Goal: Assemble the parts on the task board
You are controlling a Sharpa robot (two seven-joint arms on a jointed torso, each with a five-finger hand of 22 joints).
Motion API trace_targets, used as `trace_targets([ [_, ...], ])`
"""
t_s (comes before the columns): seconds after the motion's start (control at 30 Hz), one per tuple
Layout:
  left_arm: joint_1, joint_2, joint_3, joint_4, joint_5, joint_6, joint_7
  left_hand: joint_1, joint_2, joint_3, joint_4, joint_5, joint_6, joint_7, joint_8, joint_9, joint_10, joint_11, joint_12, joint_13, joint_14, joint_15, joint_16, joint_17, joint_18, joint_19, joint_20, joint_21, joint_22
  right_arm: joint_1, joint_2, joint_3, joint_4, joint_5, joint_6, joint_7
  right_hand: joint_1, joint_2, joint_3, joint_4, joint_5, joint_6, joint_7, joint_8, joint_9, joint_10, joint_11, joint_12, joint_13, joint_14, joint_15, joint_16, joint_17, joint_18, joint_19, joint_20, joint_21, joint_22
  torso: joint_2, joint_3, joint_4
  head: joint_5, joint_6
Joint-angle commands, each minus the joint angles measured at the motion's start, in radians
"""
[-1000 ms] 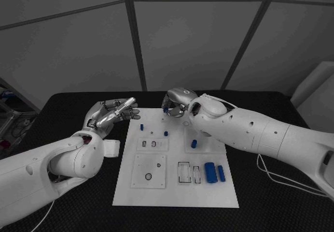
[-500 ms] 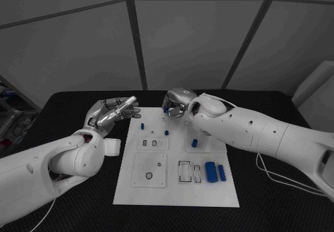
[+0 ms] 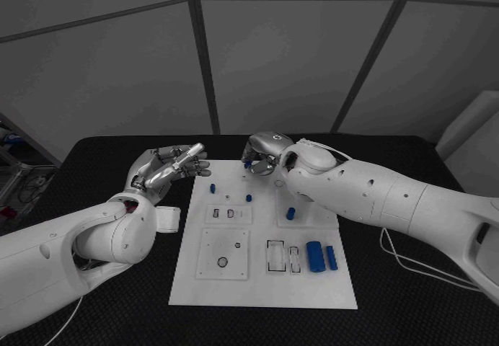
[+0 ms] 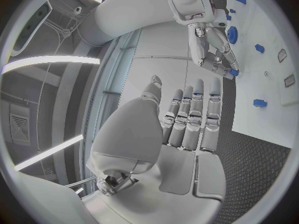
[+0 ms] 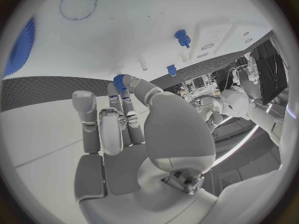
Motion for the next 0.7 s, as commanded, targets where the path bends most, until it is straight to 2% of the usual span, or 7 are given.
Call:
trace_targets([
  [0.03, 0.002, 0.001, 0.001, 0.002, -0.007, 0.009, 0.004, -0.004, 0.008, 0.002, -0.005, -0.006, -0.002, 0.006, -0.004, -0.001, -0.005, -0.002, -0.004, -0.001, -0.002, 0.004, -0.006, 0.002, 0.048, -0.005, -0.002, 0.004, 0.001, 0.002, 0.006, 0.0, -0.008, -0.003, 0.02, -0.005, -0.002, -0.013, 0.008, 0.002, -0.007, -0.015, 0.003, -0.004, -0.003, -0.02, 0.008, -0.005, -0.009, 0.048, 0.011, -0.005, -0.006, -0.006, -0.012, 0.002, -0.005, -0.008, 0.0, 0.0, 0.0008, 0.0, 0.0],
  [0.43, 0.003, 0.002, 0.001, 0.004, -0.007, 0.011, 0.002, -0.004, 0.008, 0.002, -0.005, -0.006, -0.002, 0.006, -0.004, -0.001, -0.005, -0.002, -0.004, -0.001, -0.002, 0.004, -0.006, 0.002, 0.048, -0.005, -0.002, 0.004, 0.001, 0.002, 0.013, 0.0, -0.018, -0.01, 0.05, -0.013, -0.008, -0.023, 0.012, 0.008, -0.018, -0.035, 0.006, -0.001, -0.006, -0.053, 0.015, -0.002, -0.016, 0.043, 0.018, -0.015, -0.024, -0.002, -0.027, 0.011, -0.013, -0.026, 0.0, -0.0001, 0.0004, 0.0, -0.003],
  [0.6, 0.004, 0.002, 0.001, 0.003, -0.007, 0.011, 0.002, -0.004, 0.008, 0.002, -0.005, -0.006, -0.002, 0.006, -0.004, -0.001, -0.005, -0.002, -0.004, -0.001, -0.002, 0.004, -0.006, 0.002, 0.048, -0.005, -0.002, 0.004, 0.001, 0.002, 0.012, 0.0, -0.017, -0.011, 0.04, -0.012, -0.012, -0.032, 0.009, 0.012, -0.023, -0.045, 0.008, -0.002, -0.007, -0.074, 0.018, -0.003, -0.021, 0.039, 0.021, -0.023, -0.039, 0.001, -0.039, 0.013, -0.022, -0.043, 0.001, 0.0001, 0.0006, -0.001, -0.004],
  [0.7, 0.004, 0.001, 0.001, 0.002, -0.007, 0.011, 0.002, -0.005, 0.009, 0.002, -0.006, -0.006, -0.003, 0.007, -0.004, -0.001, -0.007, -0.001, -0.004, -0.001, -0.003, 0.005, -0.007, 0.002, 0.048, -0.008, -0.001, 0.005, 0.002, 0.002, 0.003, 0.0, -0.004, -0.011, 0.022, -0.012, -0.014, -0.044, -0.002, 0.017, -0.027, -0.077, 0.01, -0.004, -0.013, -0.116, 0.024, -0.002, -0.025, 0.029, 0.026, -0.043, -0.073, 0.008, -0.064, 0.018, -0.044, -0.081, 0.001, 0.0, 0.0001, 0.0, -0.003],
])
